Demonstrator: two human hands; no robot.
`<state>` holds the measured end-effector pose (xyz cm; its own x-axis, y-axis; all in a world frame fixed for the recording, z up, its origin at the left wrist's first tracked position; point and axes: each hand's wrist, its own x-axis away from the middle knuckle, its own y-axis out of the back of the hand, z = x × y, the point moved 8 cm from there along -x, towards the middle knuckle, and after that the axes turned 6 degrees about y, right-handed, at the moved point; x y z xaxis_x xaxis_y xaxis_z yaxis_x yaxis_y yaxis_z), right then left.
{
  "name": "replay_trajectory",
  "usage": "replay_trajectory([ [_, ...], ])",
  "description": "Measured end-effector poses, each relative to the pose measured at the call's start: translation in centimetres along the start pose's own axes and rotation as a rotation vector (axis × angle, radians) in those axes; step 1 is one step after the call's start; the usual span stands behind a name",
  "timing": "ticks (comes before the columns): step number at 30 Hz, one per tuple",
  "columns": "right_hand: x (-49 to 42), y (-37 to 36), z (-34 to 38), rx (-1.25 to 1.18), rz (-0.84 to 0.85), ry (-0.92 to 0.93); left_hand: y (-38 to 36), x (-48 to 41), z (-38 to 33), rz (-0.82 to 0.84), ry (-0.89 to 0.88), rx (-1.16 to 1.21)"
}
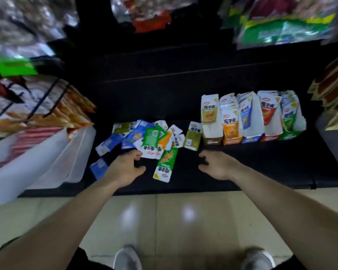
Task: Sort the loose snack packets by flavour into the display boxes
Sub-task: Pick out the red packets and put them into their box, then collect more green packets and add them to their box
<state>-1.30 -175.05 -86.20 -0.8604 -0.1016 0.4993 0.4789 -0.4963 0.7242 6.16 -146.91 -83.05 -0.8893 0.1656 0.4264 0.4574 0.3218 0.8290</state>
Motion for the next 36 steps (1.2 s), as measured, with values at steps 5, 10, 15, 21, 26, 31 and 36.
replay_trajectory([
  [5,-5.1,-6.9,4.1,0.107,0.091,0.076,-2.6,0.5,4.8,0.149,0.021,-0.017],
  [10,-10.3,-11.8,7.3,0.231,0.06,0.06,-2.6,-0.8,6.4,0.188,0.04,0.037],
  [15,-9.1,-14.6,7.2,0.521,-0.012,0.007,-3.2,-1.6,5.3,0.21,0.006,0.058],
  [21,-9.3,-13.2,5.8,0.527,-0.1,0.061,-3.9,-1.8,5.0,0.259,0.006,0.024],
  [26,-10.3,-11.7,3.6,0.399,-0.05,-0.095,-3.9,-2.0,5.9,0.25,0.039,0.035],
  [31,-9.2,-11.5,3.6,0.077,-0.056,-0.146,-4.7,-2.0,6.5,0.282,0.083,0.119],
  [36,-8.5,-10.6,8.9,-0.831,-0.155,0.027,-4.4,-2.9,6.3,0.234,0.159,0.405],
])
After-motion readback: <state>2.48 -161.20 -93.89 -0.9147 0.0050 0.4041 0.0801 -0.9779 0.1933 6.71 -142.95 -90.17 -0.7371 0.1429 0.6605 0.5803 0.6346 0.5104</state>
